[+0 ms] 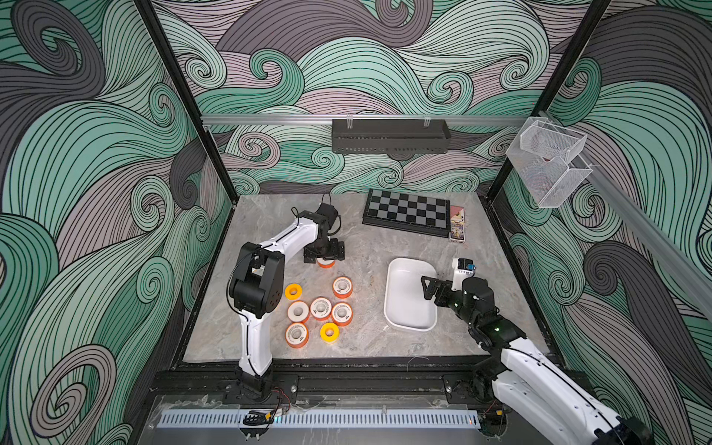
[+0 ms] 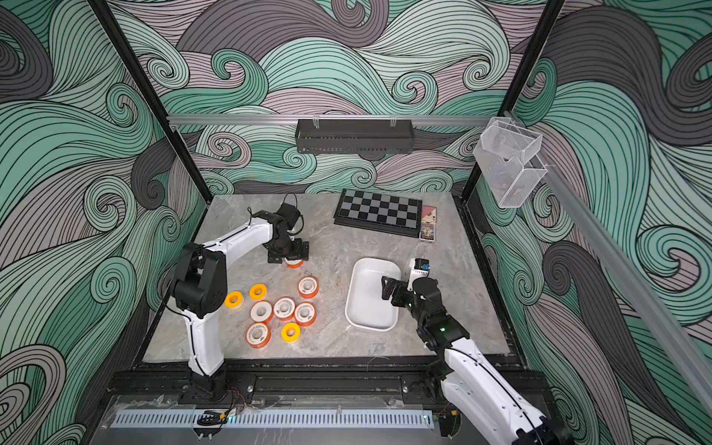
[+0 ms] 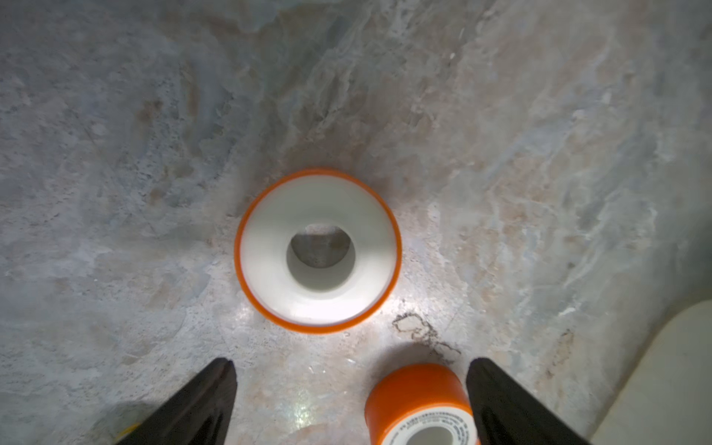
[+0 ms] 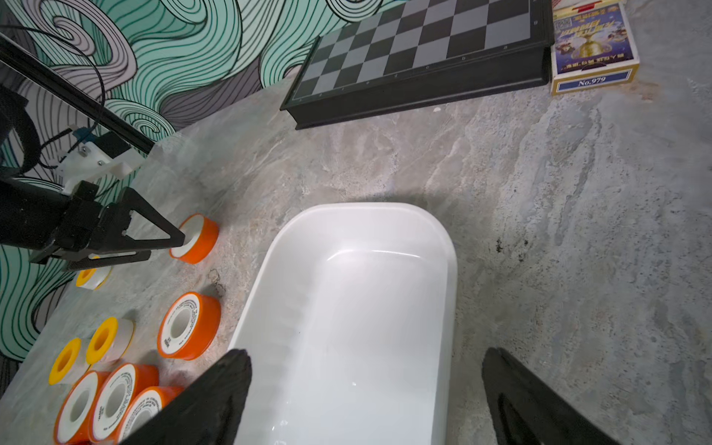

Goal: Put the sealing tape into the storage box
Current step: Pick up the sealing tape at the center of the board.

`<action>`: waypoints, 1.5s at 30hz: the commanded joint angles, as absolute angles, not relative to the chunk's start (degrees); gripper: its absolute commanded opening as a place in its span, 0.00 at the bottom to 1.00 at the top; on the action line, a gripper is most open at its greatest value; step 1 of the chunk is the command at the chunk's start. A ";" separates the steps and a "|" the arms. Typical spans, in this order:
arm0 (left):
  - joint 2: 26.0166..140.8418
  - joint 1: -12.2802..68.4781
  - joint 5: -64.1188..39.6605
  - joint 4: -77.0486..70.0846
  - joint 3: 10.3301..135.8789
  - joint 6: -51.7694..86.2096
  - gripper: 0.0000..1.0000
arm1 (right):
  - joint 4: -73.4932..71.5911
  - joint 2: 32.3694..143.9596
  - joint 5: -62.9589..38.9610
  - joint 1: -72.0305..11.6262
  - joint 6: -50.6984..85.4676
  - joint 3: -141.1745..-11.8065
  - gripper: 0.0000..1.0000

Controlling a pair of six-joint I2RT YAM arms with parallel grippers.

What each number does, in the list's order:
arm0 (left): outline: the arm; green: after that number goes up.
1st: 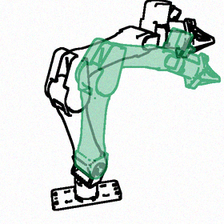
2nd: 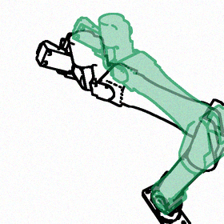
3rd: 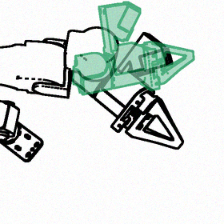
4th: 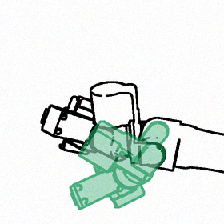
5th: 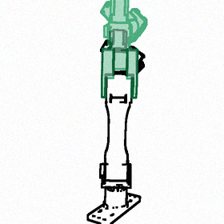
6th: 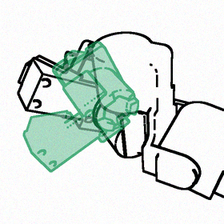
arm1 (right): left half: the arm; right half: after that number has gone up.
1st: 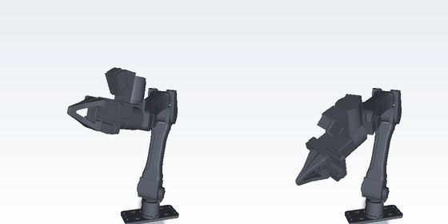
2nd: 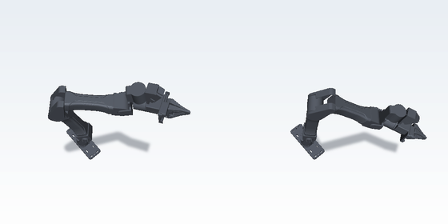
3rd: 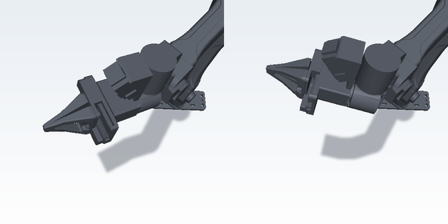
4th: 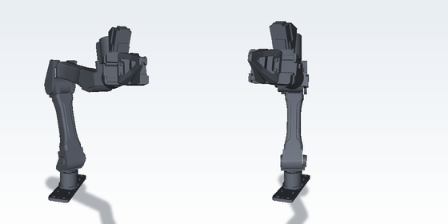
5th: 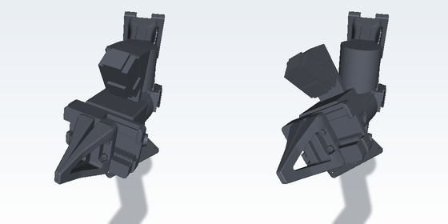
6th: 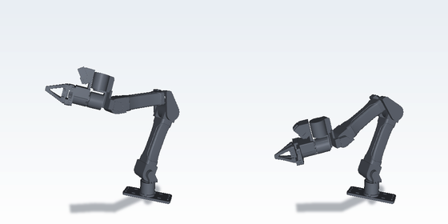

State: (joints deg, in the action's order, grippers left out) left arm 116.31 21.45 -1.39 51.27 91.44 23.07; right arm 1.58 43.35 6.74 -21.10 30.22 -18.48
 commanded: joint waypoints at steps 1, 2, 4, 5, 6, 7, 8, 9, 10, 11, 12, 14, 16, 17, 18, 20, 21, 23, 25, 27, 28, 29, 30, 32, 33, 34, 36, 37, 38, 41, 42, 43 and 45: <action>117.79 21.61 1.12 55.77 93.51 21.06 0.98 | -0.70 43.51 8.09 -21.51 30.22 -19.11 0.98; 118.26 21.67 0.68 55.36 93.69 20.84 0.98 | -1.28 43.29 8.00 -21.49 30.24 -18.71 0.98; 119.75 21.65 0.54 55.39 94.75 20.50 0.98 | -2.38 42.98 7.91 -21.45 30.37 -18.05 0.98; 120.85 21.57 0.57 55.90 95.59 20.40 0.98 | -2.70 42.98 7.93 -21.50 30.48 -17.87 0.98; 121.75 21.62 0.69 56.40 96.66 20.48 0.98 | -2.72 42.98 8.05 -21.45 30.50 -17.84 0.98; 122.60 21.62 0.98 56.60 97.40 20.53 0.98 | -2.67 43.03 8.09 -21.51 30.50 -17.78 0.98; 123.18 21.61 0.94 56.49 97.86 20.55 0.98 | -2.79 43.13 8.08 -21.47 30.54 -17.71 0.98; 123.66 21.57 0.97 56.28 98.19 20.50 0.97 | -2.99 43.23 8.09 -21.50 30.43 -17.67 0.98; 124.07 21.60 1.29 56.23 98.51 20.58 0.97 | -3.16 43.46 8.17 -21.50 30.43 -17.59 0.98; 124.51 21.55 1.41 56.12 98.91 20.55 0.96 | -3.32 43.67 8.17 -21.45 30.26 -17.58 0.98; 125.07 21.48 1.41 56.25 99.39 20.32 0.96 | -3.43 43.88 8.25 -21.48 30.32 -17.53 0.98; 126.15 20.88 1.32 56.51 100.22 20.02 0.93 | -3.67 44.36 8.26 -21.45 30.33 -17.40 0.98; 126.77 20.16 1.00 56.21 100.63 19.86 0.89 | -4.09 44.71 8.26 -21.51 30.32 -17.31 0.98; 126.90 19.74 0.81 56.02 100.72 20.03 0.89 | -4.20 44.86 8.22 -21.47 30.32 -17.23 0.98; 126.87 19.53 0.63 55.75 100.66 20.19 0.89 | -4.42 44.98 8.11 -21.49 30.18 -17.23 0.98; 126.96 19.35 0.27 54.91 100.62 20.14 0.88 | -5.23 45.25 7.60 -21.50 29.77 -17.10 0.98; 127.22 19.33 0.29 54.76 100.74 20.11 0.87 | -5.77 45.34 7.27 -21.45 29.70 -17.05 0.98; 128.08 19.30 0.18 55.48 101.71 19.97 0.85 | -6.07 45.49 7.16 -21.49 29.45 -16.91 0.98; 128.74 19.28 0.35 55.62 102.13 20.12 0.84 | -6.23 45.53 7.53 -21.47 29.50 -16.71 0.98; 129.09 19.29 -0.58 55.37 102.17 19.98 0.80 | -6.52 45.52 7.56 -21.46 29.32 -16.61 0.98; 129.14 19.39 -0.54 55.61 102.37 20.12 0.79 | -6.57 45.56 7.68 -21.46 29.22 -16.61 0.98; 129.11 19.42 -0.51 55.72 102.44 20.13 0.77 | -6.64 45.66 7.73 -21.50 29.18 -16.59 0.98; 128.90 19.41 -0.37 55.68 102.33 20.13 0.76 | -6.72 45.75 7.73 -21.49 29.18 -16.52 0.98; 128.22 19.48 0.41 55.90 102.23 20.21 0.73 | -6.85 45.92 7.68 -21.50 29.18 -16.52 0.98; 127.88 19.51 0.60 55.90 102.13 20.15 0.73 | -6.94 46.04 7.65 -21.46 29.22 -16.52 0.98; 127.42 19.59 1.05 55.83 101.96 20.28 0.73 | -7.05 46.18 7.58 -21.50 29.18 -16.52 0.98; 126.71 19.83 1.99 56.24 102.00 20.42 0.72 | -7.10 46.32 7.41 -21.47 29.19 -16.54 0.98; 126.12 20.03 2.02 56.25 101.89 20.46 0.71 | -7.19 46.42 7.38 -21.47 29.18 -16.52 0.98; 125.60 20.28 1.93 56.25 101.79 20.52 0.71 | -7.36 46.51 7.39 -21.45 29.18 -16.44 0.98; 123.77 21.54 2.45 56.64 101.79 20.50 0.70 | -7.30 46.76 7.45 -21.46 29.18 -16.52 0.98; 123.13 22.06 2.46 56.84 101.78 20.61 0.70 | -7.29 46.65 7.38 -21.45 29.22 -16.50 0.98; 122.26 22.69 2.30 56.95 101.78 20.64 0.69 | -7.29 46.61 7.30 -21.49 29.18 -16.52 0.98; 120.67 24.23 1.46 57.04 101.70 20.62 0.63 | -7.45 46.59 7.21 -21.45 29.21 -16.48 0.98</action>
State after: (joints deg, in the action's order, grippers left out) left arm 125.64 22.00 1.50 55.05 101.01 20.60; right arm -6.00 46.72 7.31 -21.21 29.71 -17.15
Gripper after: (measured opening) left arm 0.740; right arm 0.978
